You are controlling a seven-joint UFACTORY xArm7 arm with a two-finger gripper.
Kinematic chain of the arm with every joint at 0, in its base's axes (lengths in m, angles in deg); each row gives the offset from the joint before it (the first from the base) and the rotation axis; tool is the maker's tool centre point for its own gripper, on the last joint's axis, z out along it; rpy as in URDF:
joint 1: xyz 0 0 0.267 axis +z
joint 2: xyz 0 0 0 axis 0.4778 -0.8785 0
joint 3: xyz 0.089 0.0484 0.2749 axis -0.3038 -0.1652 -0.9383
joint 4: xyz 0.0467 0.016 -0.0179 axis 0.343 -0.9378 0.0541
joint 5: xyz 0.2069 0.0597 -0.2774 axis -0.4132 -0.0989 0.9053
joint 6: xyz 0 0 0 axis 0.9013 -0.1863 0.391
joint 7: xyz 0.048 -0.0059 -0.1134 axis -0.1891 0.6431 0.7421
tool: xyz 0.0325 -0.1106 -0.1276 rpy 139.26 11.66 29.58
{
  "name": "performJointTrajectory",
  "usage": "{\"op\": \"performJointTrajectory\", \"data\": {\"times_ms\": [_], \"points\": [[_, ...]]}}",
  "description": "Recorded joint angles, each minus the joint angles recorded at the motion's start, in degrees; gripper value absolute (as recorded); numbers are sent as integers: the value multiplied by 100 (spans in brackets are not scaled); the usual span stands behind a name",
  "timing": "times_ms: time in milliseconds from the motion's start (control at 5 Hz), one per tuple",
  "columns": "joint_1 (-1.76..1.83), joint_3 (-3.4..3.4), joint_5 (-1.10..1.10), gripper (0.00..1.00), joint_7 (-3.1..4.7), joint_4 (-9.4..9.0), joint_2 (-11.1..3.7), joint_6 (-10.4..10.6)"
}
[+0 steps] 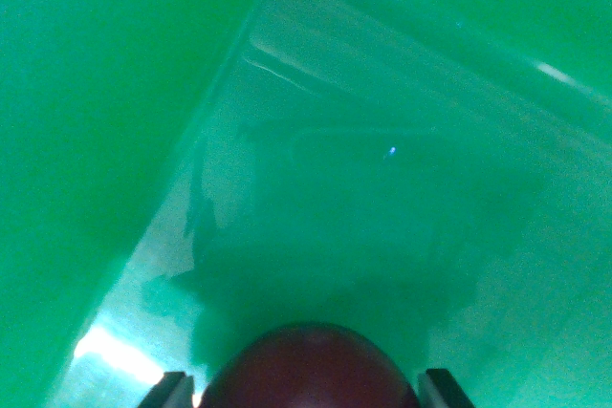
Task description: Pick fruit
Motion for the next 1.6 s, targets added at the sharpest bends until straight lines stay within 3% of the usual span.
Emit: {"op": "performJointTrajectory", "data": {"times_ms": [1000, 1200, 1400, 1600], "points": [[-11, -11, -31, 100, 28, 188, 116, -302], [-18, -18, -49, 100, 44, 298, 184, -479], [-18, -18, -49, 100, 44, 298, 184, -479], [-26, -26, -70, 100, 64, 429, 265, -689]]}}
